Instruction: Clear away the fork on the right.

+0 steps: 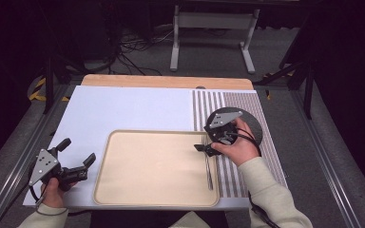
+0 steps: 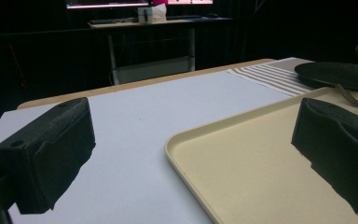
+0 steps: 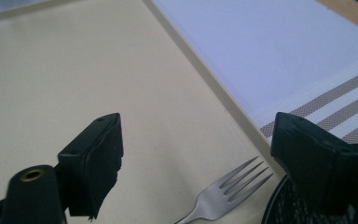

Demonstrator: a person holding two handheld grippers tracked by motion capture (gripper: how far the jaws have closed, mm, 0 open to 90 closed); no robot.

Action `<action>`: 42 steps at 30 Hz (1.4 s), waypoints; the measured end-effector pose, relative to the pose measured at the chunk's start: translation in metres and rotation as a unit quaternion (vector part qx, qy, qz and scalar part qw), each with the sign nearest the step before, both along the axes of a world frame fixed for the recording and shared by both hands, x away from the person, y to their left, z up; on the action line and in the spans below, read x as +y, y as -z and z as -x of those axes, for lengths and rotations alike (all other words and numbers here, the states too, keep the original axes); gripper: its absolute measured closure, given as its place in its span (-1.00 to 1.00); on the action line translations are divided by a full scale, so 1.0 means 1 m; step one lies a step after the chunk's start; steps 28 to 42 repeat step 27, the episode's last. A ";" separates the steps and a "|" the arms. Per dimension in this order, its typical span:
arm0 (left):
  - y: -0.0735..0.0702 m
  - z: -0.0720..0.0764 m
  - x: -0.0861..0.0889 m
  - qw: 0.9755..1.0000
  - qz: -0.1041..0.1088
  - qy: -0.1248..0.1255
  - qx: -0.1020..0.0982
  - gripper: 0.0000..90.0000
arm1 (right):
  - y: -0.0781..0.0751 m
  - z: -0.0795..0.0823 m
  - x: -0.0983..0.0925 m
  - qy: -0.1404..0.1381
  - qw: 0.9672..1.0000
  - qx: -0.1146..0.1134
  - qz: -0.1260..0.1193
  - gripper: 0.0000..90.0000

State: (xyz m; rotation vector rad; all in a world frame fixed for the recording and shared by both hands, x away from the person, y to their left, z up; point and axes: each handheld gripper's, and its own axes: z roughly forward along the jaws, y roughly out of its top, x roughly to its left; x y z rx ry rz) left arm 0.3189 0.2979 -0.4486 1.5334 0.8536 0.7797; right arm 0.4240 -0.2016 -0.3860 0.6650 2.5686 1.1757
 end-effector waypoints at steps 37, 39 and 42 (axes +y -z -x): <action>-0.003 0.000 0.007 1.000 0.008 -0.010 -0.006 -1.00 | 0.036 0.063 -0.102 0.096 0.970 -0.098 -0.201 -0.69; -0.003 0.000 0.007 1.000 0.008 -0.010 -0.006 -1.00 | 0.036 0.063 -0.102 0.096 0.970 -0.098 -0.201 -0.69; -0.003 0.000 0.007 1.000 0.008 -0.010 -0.006 -1.00 | 0.036 0.063 -0.102 0.096 0.970 -0.098 -0.201 -0.69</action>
